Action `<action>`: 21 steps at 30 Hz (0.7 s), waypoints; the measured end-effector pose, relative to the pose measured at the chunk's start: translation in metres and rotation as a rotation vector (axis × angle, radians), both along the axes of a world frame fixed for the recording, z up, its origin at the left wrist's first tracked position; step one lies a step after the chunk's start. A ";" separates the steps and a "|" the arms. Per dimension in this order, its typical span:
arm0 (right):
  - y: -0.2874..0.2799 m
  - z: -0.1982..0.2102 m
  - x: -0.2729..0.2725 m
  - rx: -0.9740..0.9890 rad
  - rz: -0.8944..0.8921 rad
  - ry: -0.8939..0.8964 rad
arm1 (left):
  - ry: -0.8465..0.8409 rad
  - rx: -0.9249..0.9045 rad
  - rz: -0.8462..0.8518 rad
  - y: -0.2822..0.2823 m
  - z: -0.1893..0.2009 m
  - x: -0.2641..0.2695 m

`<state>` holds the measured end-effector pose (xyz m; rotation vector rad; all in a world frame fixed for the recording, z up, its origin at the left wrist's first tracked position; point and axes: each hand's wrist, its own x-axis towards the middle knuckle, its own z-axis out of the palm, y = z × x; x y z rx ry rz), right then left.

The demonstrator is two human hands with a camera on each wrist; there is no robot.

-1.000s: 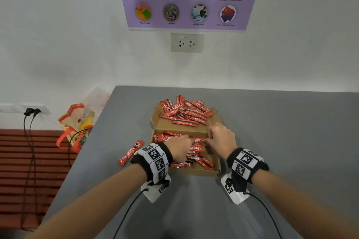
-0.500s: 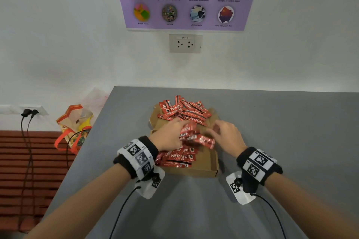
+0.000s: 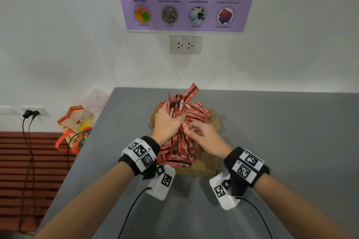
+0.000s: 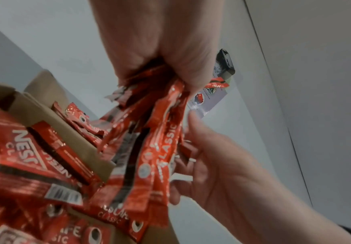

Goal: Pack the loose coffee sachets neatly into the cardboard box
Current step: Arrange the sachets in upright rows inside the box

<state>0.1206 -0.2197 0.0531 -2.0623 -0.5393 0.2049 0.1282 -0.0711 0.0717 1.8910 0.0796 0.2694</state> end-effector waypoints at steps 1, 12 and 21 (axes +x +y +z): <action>0.001 -0.001 0.000 -0.003 -0.012 0.002 | -0.001 -0.006 0.017 -0.001 -0.002 0.000; -0.011 0.005 0.007 -0.098 -0.172 -0.121 | 0.108 -0.074 -0.020 0.003 -0.006 -0.006; -0.025 0.009 0.006 0.157 -0.321 -0.006 | 0.096 0.173 -0.113 0.014 0.002 0.000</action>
